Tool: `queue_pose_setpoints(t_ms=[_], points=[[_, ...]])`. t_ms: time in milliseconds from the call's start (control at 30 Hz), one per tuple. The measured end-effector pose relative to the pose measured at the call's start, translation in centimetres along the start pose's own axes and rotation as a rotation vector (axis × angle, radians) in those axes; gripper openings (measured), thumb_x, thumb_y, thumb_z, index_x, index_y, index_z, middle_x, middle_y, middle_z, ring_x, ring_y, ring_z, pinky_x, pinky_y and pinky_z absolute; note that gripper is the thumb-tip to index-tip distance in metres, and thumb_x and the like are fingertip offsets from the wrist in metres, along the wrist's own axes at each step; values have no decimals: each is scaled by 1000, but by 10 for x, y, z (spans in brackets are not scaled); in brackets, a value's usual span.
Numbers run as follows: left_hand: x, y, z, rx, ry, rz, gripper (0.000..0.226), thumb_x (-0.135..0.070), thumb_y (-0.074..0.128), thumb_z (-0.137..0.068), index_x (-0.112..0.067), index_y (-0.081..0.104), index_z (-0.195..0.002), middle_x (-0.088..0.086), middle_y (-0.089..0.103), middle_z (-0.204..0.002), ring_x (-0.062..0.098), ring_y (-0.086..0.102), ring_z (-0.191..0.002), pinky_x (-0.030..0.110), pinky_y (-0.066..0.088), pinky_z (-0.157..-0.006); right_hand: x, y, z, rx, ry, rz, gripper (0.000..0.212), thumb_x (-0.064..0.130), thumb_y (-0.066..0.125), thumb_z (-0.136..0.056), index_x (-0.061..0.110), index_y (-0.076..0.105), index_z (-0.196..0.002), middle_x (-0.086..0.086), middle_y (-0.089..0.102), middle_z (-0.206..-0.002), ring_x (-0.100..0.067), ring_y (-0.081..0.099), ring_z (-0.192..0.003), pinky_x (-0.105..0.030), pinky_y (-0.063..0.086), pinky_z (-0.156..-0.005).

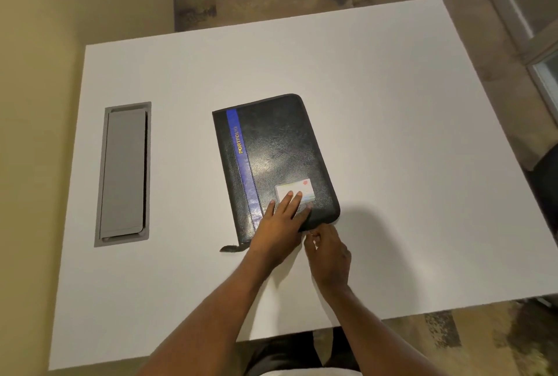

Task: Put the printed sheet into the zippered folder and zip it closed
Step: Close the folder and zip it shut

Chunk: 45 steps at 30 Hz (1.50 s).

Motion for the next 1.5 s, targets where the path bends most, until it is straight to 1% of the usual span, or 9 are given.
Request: queue_pose_setpoints(t_ms=[167, 267, 433, 533, 833, 1133, 1267, 1367, 1500], points=[[-7, -16, 9, -41, 86, -124, 46, -20, 73, -85, -13, 67, -130, 10, 58, -151, 39, 54, -140, 58, 59, -92, -6, 0, 1, -1, 36, 34, 16, 30, 61, -96, 23, 58, -109, 4, 75, -97, -26, 75, -84, -35, 56, -70], [-9, -17, 12, -87, 94, -209, 32, -9, 76, -82, -12, 70, -114, 7, 65, -140, 40, 62, -131, 56, 63, -75, -17, -13, -3, -89, 100, 22, 15, 24, 66, -95, 26, 52, -96, 5, 68, -88, -26, 73, -76, -30, 48, -62], [-3, -7, 16, -76, 100, -235, 33, -2, 75, -79, -12, 69, -110, 7, 64, -140, 41, 61, -130, 56, 61, -76, -28, -40, -27, -178, 76, 42, 19, 21, 67, -97, 28, 50, -94, 1, 62, -93, -31, 69, -73, -37, 51, -61], [-3, -7, 16, -71, 115, -249, 30, -2, 74, -81, -11, 67, -109, 8, 63, -139, 43, 61, -129, 57, 61, -77, -32, -46, -48, -139, 58, 82, 8, 25, 63, -100, 24, 57, -96, 2, 61, -100, -31, 70, -78, -38, 53, -65], [-6, -10, 15, 46, 132, -369, 45, -15, 86, -75, -14, 72, -118, 7, 65, -143, 42, 64, -128, 54, 63, -78, -9, -50, -126, -18, -96, 218, 11, 33, 55, -101, 23, 52, -97, 0, 55, -102, -37, 67, -78, -41, 51, -67], [2, 1, 14, 119, 97, -263, 53, -23, 94, -66, -19, 76, -116, 3, 68, -141, 39, 66, -126, 52, 63, -83, 39, -38, -200, 39, -212, 256, 13, 30, 53, -102, 23, 50, -92, -1, 56, -101, -37, 65, -75, -39, 48, -65], [0, -3, 13, 28, 145, -167, 54, -23, 90, -69, -20, 71, -121, 1, 67, -139, 35, 68, -122, 50, 62, -86, 50, -34, -221, 73, -238, 262, 16, 32, 55, -103, 22, 51, -92, -1, 54, -98, -36, 65, -75, -40, 50, -65], [10, -35, 1, -204, 186, -38, 35, -30, 66, -92, -19, 68, -125, 0, 66, -136, 30, 67, -112, 45, 56, -91, 52, -34, -225, 83, -248, 251, 15, 31, 55, -104, 19, 54, -94, -3, 56, -99, -36, 66, -77, -41, 53, -67], [91, -106, -46, -376, -189, 181, 27, -25, 55, -97, -17, 63, -122, 2, 59, -131, 32, 61, -103, 44, 52, -80, 48, -35, -225, 117, -250, 207, 14, 31, 55, -104, 21, 53, -94, 0, 57, -96, -32, 65, -76, -44, 54, -70]])
Point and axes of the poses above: each hand's wrist, its own z-axis away from the middle knuckle, its own y-axis out of the palm, x = y × z, the point moved 6 cm from there along -z, towards the middle knuckle
